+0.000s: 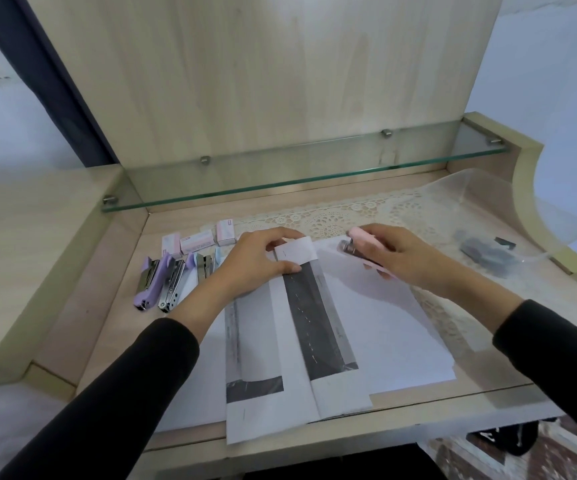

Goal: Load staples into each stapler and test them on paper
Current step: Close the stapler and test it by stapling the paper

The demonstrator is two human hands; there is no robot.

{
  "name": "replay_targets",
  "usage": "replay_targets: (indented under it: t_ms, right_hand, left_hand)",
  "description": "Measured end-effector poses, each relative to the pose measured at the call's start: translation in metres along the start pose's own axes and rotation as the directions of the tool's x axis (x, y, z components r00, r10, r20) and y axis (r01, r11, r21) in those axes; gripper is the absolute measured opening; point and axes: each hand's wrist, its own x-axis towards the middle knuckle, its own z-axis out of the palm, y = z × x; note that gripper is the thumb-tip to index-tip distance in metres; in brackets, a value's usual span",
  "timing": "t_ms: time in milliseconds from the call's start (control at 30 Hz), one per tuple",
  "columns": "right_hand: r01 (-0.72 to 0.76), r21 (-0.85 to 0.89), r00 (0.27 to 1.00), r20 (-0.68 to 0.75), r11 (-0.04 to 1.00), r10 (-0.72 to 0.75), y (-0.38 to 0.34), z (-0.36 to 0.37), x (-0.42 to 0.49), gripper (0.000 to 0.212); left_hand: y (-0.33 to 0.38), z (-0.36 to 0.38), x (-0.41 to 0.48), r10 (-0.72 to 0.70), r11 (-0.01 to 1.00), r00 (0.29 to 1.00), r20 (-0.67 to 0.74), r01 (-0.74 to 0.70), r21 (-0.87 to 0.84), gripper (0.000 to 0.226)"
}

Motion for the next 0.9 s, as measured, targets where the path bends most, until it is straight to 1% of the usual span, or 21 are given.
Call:
replay_targets:
  t_ms: [33, 67, 100, 133, 200, 267, 333, 433, 567, 667, 800, 900]
  right_hand:
    - [-0.002, -0.006, 1.0, 0.009, 1.0, 0.002, -0.001, 0.0, 0.0, 0.041]
    - [-0.005, -0.022, 1.0, 0.02, 1.0, 0.005, -0.002, 0.0, 0.0, 0.048]
    - [-0.001, -0.047, 1.0, 0.027, 0.999, 0.002, -0.002, -0.001, 0.0, 0.048]
    - [0.008, -0.068, 0.999, 0.041, 0.998, -0.005, -0.003, -0.003, 0.001, 0.043]
    - [0.002, -0.065, 0.998, 0.064, 0.998, 0.002, -0.004, -0.005, 0.005, 0.023]
    - [-0.01, -0.07, 0.996, 0.086, 0.997, 0.016, -0.008, -0.006, 0.008, 0.026]
    - [0.02, -0.074, 0.996, 0.085, 0.997, -0.013, -0.012, -0.007, 0.012, 0.028]
    - [0.065, -0.093, 0.997, 0.057, 0.994, -0.06, -0.019, -0.007, 0.015, 0.025]
    - [0.084, -0.123, 0.996, 0.015, 0.989, -0.083, -0.025, -0.005, 0.017, 0.027]
    - [0.093, -0.127, 0.996, 0.016, 0.987, -0.092, -0.029, -0.004, 0.018, 0.026]
    - [0.095, -0.131, 0.995, 0.008, 0.987, -0.094, -0.032, -0.005, 0.018, 0.026]
    - [0.096, -0.129, 0.995, 0.013, 0.987, -0.095, -0.034, -0.005, 0.018, 0.026]
  left_hand:
    - [0.0, 0.0, 0.001, 0.008, 1.0, 1.0, -0.012, -0.008, -0.016, 0.04]
    - [0.001, -0.001, 0.002, 0.015, 0.999, 1.0, -0.021, -0.016, -0.044, 0.038]
    - [0.003, -0.002, 0.002, 0.02, 0.997, 0.999, -0.025, -0.022, -0.073, 0.037]
    - [0.005, -0.003, 0.002, 0.027, 0.995, 0.999, -0.031, -0.03, -0.09, 0.036]
    - [0.01, -0.005, 0.004, 0.051, 0.995, 0.998, -0.039, -0.055, -0.087, 0.034]
    - [0.017, -0.006, 0.004, 0.09, 0.993, 0.995, -0.042, -0.092, -0.069, 0.033]
    - [0.022, -0.006, 0.005, 0.126, 0.991, 0.991, -0.051, -0.128, -0.048, 0.034]
    - [0.029, -0.007, 0.004, 0.17, 0.984, 0.983, -0.075, -0.173, -0.031, 0.035]
    - [0.036, -0.01, -0.002, 0.193, 0.98, 0.974, -0.12, -0.197, -0.023, 0.035]
    - [0.039, -0.012, -0.004, 0.219, 0.975, 0.965, -0.145, -0.222, -0.002, 0.031]
    - [0.039, -0.012, -0.004, 0.228, 0.969, 0.958, -0.174, -0.24, -0.054, 0.03]
    - [0.039, -0.012, -0.004, 0.261, 0.962, 0.942, -0.21, -0.272, -0.022, 0.031]
